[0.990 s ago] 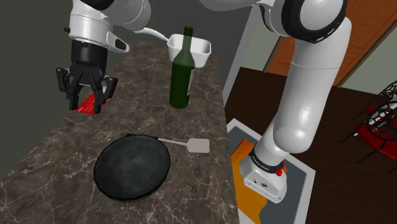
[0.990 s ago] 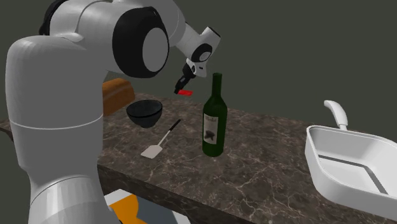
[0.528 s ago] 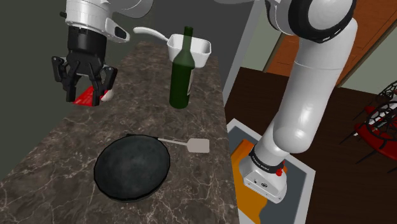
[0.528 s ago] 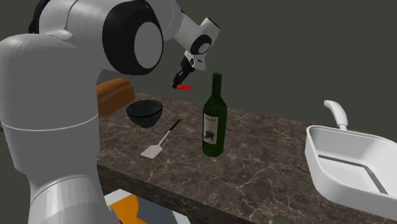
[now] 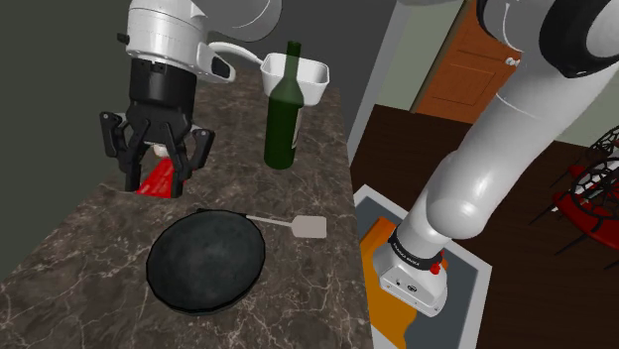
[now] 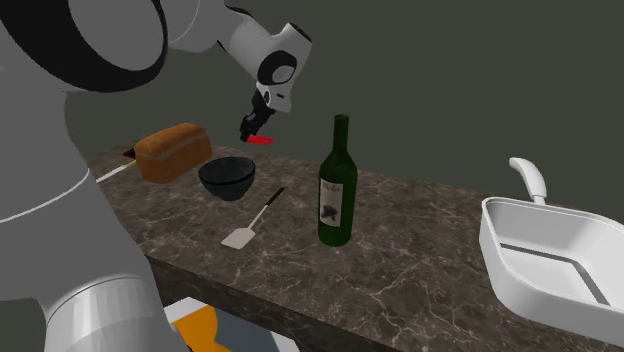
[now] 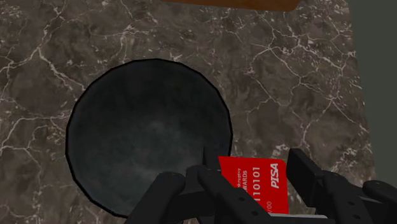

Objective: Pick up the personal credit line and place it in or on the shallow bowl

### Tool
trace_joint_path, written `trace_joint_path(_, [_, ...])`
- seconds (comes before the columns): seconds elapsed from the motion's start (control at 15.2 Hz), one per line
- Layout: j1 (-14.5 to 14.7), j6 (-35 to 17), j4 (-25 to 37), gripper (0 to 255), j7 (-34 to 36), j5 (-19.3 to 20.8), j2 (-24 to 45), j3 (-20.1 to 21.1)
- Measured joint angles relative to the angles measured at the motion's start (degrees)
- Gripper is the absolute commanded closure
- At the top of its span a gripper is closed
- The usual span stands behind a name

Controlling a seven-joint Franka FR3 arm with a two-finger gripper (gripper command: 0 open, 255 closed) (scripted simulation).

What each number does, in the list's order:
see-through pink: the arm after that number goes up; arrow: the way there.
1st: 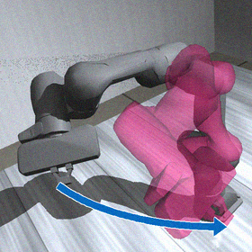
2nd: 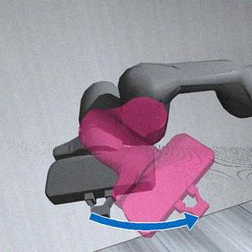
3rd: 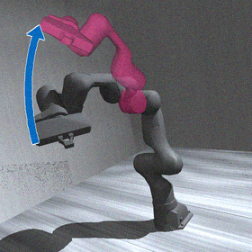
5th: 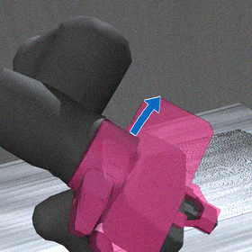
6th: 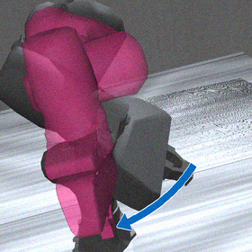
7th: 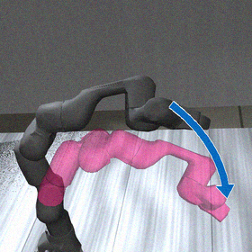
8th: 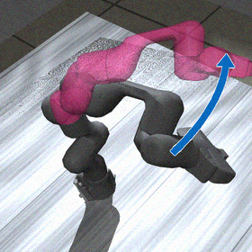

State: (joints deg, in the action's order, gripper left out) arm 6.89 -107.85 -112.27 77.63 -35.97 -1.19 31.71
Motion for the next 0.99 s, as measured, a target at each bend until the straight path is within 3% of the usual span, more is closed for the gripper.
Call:
trace_joint_path(0.53, [3.8, -0.7, -12.4, 255, 1.4, -8.8, -14.6, 1.9])
trace_joint_path(0.99, [4.6, -5.2, -17.2, 255, -0.9, -10.6, -14.6, 3.1])
